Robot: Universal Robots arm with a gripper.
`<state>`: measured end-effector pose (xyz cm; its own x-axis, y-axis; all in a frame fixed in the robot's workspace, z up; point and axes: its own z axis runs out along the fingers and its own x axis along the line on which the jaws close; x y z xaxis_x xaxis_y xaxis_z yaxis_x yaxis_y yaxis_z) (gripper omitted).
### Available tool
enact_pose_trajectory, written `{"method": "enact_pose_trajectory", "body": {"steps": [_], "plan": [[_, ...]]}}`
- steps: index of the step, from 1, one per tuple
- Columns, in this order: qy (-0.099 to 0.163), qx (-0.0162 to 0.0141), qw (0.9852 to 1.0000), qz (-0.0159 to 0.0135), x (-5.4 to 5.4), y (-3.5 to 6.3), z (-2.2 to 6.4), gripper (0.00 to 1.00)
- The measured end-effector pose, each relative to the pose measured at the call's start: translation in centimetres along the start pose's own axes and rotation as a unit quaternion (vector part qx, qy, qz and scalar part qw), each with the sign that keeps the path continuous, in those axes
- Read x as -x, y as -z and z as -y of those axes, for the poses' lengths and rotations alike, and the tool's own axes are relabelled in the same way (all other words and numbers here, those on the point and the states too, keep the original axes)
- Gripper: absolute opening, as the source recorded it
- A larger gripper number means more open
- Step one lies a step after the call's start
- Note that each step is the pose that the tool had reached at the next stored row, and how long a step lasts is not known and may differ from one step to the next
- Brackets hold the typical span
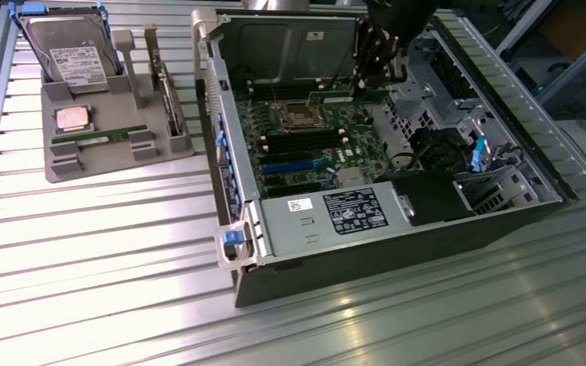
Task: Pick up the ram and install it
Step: 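Insert the ram into the slot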
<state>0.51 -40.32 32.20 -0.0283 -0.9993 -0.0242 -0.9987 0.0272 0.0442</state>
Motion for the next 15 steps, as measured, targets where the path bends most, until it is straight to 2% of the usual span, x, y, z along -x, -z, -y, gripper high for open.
{"method": "enact_pose_trajectory", "body": {"steps": [15], "plan": [[0.0, 0.0, 1.0, 0.0, -0.19, -0.51, 0.03, 0.13]]}}
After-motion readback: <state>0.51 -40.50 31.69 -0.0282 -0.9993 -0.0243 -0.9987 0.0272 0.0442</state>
